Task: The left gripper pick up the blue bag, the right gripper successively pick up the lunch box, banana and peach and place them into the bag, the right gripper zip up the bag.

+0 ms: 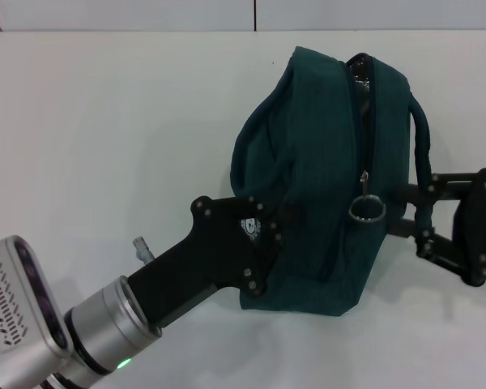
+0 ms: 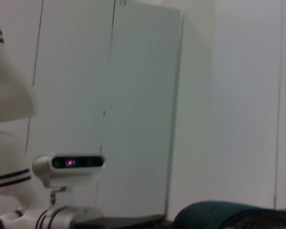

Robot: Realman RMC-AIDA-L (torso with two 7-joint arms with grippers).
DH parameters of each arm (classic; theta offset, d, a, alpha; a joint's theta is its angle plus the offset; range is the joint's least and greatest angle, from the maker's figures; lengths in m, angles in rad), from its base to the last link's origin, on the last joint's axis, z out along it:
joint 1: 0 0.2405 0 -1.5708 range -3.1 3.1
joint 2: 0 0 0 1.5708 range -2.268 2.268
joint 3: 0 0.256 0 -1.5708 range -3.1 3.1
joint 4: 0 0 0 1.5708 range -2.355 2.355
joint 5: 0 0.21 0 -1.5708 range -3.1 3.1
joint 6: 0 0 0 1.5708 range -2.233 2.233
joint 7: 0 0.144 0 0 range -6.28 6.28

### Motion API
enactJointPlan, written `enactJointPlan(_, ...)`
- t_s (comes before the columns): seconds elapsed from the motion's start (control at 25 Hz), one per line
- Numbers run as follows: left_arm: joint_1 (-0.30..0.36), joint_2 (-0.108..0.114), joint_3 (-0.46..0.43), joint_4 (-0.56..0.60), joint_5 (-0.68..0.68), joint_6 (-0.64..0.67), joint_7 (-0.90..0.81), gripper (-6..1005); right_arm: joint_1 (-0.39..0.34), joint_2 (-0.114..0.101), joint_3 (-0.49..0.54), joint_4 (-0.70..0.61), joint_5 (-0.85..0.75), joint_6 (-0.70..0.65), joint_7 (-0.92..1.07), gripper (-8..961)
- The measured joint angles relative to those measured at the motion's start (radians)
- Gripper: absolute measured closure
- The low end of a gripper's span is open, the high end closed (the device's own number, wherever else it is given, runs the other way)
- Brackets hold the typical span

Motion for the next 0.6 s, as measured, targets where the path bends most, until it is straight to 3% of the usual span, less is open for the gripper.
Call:
enactJointPlan(0.36,0.002,0.0,0.0,0.002,0.057,0.011,0.014,953,0.007,0.041,0.004,-0.105,-0.171,0.072,0.086,664)
enactJointPlan(0.6,0.0,-0.002,-0.005,0.003,0.104,0.022,0.041,953,0.011,0.043,0.001,-0.11,-0.18,0.071,0.095,667)
